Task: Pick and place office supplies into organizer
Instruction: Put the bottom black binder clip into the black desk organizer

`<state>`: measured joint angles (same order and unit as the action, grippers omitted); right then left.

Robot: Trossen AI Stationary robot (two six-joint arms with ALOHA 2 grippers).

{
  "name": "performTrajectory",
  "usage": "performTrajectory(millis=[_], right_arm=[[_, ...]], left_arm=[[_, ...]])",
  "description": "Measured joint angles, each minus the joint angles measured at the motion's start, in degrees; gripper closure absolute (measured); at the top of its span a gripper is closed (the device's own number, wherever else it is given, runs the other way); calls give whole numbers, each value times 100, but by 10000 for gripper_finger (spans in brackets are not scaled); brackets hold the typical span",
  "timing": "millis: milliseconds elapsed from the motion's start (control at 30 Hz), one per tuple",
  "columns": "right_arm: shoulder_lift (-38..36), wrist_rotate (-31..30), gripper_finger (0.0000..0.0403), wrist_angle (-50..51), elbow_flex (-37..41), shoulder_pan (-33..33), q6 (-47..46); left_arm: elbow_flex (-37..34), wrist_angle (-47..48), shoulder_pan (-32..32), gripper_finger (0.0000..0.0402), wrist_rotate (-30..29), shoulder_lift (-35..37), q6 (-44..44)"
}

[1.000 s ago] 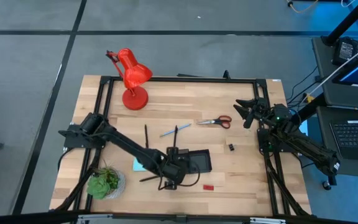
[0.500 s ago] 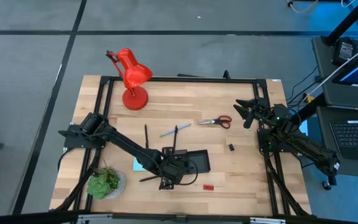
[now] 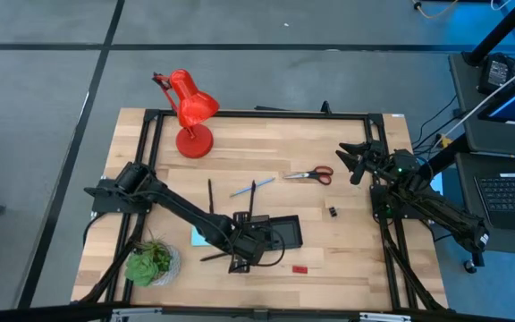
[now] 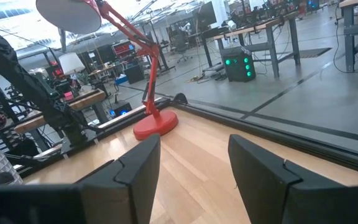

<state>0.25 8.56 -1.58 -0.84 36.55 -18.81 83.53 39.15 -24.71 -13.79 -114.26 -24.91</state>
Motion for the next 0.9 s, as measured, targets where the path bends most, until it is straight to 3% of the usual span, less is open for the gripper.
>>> performTrajectory(millis=[467,900], right_arm=[[0,0,210,0,-1,1,0],[0,1,210,0,2,1,0]], left_arm=[[0,-67,0,333,14,-2,61],[0,-59,-2,338,-149,-4,682]])
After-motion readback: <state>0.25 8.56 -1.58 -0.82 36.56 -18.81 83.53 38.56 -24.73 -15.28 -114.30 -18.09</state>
